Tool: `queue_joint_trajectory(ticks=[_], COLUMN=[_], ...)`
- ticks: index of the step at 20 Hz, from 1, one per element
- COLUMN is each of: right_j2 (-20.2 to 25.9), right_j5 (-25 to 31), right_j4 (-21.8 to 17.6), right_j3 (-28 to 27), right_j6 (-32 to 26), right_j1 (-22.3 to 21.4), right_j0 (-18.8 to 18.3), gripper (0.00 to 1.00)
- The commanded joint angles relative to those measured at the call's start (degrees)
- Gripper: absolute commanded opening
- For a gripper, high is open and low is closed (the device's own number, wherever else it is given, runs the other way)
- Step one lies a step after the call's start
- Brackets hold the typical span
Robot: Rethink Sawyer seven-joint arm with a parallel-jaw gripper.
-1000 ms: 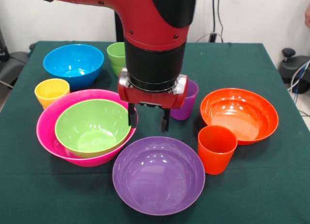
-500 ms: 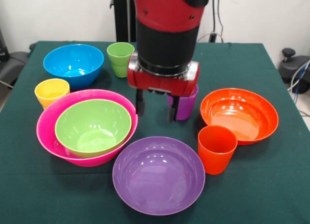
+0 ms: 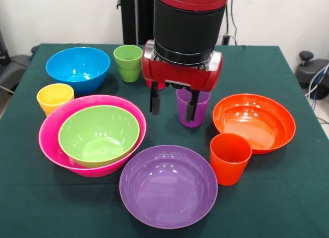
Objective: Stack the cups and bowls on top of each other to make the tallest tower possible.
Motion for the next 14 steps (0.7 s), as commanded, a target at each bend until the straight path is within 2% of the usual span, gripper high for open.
queue_joint_trajectory(ticks=[1,2,4,7,11,14], right_j2=[5.88,6.28,8.49,10.33,15.53,17.09], right_j5=[-4.26,-4.46,-4.07,-3.64,-4.55,-7.22], right_j4=[-2.82,-2.81,-3.9,-4.41,-5.64,-6.29], right_j3=[1.58,2.29,1.75,2.09,2.75,5.84], right_j6=[-8.16,-8.91,-15.53,-19.6,-29.74,-29.75], right_j1=[4.3,4.3,5.02,5.55,6.67,6.28], right_j0=[-1.16,-1.44,-2.49,-3.59,-5.79,-6.92], gripper=[1.0,1.0,1.0,1.0,1.0,1.0])
